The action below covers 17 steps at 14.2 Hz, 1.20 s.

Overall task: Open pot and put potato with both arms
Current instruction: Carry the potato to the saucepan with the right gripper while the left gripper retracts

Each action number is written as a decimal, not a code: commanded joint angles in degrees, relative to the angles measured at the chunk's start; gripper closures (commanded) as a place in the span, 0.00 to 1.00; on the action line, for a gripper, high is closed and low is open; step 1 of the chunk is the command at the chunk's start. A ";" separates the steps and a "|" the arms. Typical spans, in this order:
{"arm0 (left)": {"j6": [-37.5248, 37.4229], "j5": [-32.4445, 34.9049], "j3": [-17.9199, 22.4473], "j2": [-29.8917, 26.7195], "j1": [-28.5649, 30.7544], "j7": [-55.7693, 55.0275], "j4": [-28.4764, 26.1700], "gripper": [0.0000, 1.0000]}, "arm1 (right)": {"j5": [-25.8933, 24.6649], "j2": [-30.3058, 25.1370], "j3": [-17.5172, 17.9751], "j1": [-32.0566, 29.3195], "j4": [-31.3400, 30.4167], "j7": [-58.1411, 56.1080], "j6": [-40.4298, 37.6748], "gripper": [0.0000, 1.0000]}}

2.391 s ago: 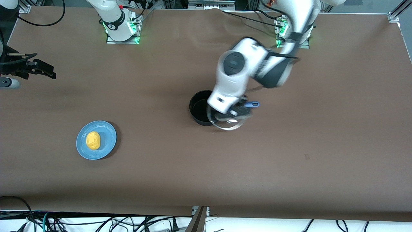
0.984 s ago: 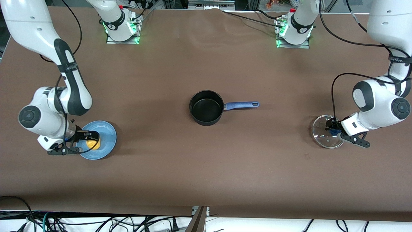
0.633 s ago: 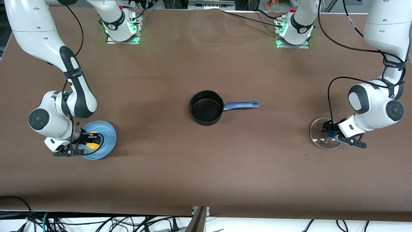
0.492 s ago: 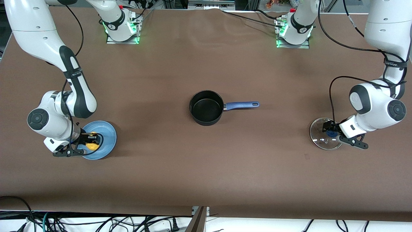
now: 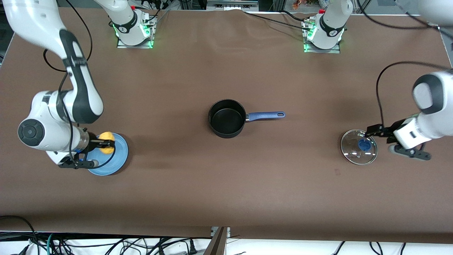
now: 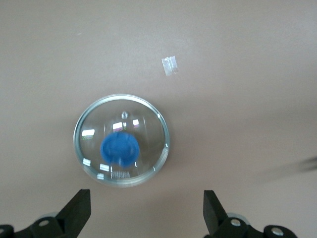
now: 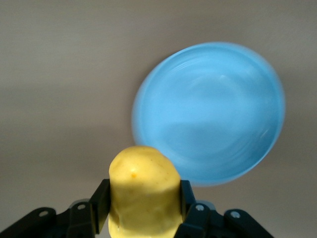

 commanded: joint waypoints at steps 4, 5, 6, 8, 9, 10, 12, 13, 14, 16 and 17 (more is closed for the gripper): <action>-19.06 5.96 -2.56 -6.22 -0.83 -15.31 9.79 0.00 | 0.81 -1.57 12.27 7.62 1.74 36.03 -4.39 0.76; -21.00 6.66 -2.91 -6.48 -0.83 -16.72 11.03 0.00 | 0.63 -1.21 12.37 10.69 2.00 40.44 -3.95 0.76; -22.50 7.28 -3.70 -6.92 -0.83 -17.78 11.91 0.00 | 0.63 -0.25 12.37 13.77 2.88 43.70 -2.82 0.76; -23.65 7.98 -4.76 -7.80 -0.74 -17.88 13.49 0.00 | 0.72 2.64 12.37 19.22 3.85 47.41 2.17 0.76; -23.57 7.46 -4.94 -7.89 -0.66 -17.79 14.55 0.00 | 0.46 4.57 12.37 22.12 4.81 47.95 6.38 0.76; -23.57 7.29 -5.72 -7.98 -0.66 -17.70 15.60 0.00 | 0.54 6.59 12.29 24.23 5.77 48.39 10.43 0.76; -23.74 7.20 -8.27 -9.20 -0.48 -18.40 15.09 0.00 | 0.63 10.20 12.28 25.57 7.45 49.71 16.33 0.77; -23.74 6.85 -8.37 -9.30 -0.13 -19.88 15.08 0.00 | 0.37 11.26 12.28 26.62 7.54 49.89 17.57 0.77; -23.74 6.84 -8.37 -9.30 -0.13 -21.81 15.08 0.00 | 0.02 12.23 12.28 27.06 7.46 49.89 17.93 0.77; -23.74 6.93 -8.37 -9.30 -0.13 -21.92 15.08 0.00 | -0.33 14.16 12.20 27.42 7.37 49.71 17.94 0.76; -23.74 7.02 -8.28 -9.30 -0.13 -22.01 15.08 0.00 | -0.42 15.13 12.20 27.77 7.28 49.71 17.94 0.76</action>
